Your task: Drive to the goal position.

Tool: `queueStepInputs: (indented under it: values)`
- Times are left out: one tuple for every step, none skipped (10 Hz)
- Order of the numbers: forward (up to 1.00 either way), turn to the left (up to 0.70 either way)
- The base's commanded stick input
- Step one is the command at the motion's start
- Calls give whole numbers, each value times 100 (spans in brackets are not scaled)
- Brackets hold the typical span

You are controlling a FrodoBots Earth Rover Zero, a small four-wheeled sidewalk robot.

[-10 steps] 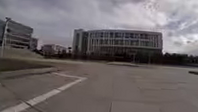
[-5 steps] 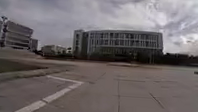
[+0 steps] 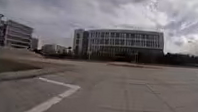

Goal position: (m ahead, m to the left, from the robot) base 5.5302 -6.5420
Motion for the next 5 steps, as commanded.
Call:
queueStepInputs:
  values:
    - [100,-30]
    - [100,-1]
    - [100,0]
    - [100,0]
    - [100,0]
